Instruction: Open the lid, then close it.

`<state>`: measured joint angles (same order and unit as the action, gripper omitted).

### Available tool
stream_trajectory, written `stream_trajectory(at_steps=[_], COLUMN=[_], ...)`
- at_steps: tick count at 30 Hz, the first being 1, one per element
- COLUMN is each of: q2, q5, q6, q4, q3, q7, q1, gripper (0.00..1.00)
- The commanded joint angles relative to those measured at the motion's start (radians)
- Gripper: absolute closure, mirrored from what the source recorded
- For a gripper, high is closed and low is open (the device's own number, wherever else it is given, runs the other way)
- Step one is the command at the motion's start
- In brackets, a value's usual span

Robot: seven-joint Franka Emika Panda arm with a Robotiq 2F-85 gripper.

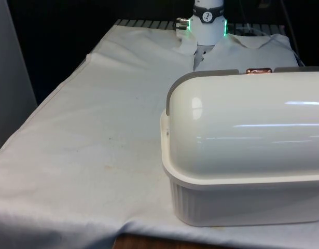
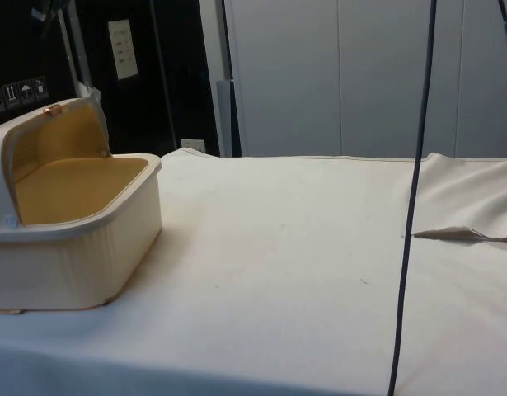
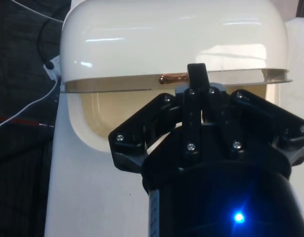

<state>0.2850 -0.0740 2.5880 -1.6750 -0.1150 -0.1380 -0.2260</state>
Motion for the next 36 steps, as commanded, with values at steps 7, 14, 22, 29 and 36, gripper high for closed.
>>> stream_trajectory(at_steps=[7,14,22,29,36], q2=[-0.016,-0.029,-0.024,-0.022,-0.022], q5=[0.0,0.001,0.003,0.023,0.035], q6=[-0.047,-0.155,-0.223,-0.241,-0.241], q4=[0.01,0.043,0.066,0.074,0.073], q3=[0.002,0.007,0.012,0.011,0.011], q7=[-0.007,-0.013,-0.013,-0.005,0.0], q1=[-0.002,-0.006,-0.01,-0.014,-0.015], gripper=[1.0,1.0,1.0,0.95,0.62])
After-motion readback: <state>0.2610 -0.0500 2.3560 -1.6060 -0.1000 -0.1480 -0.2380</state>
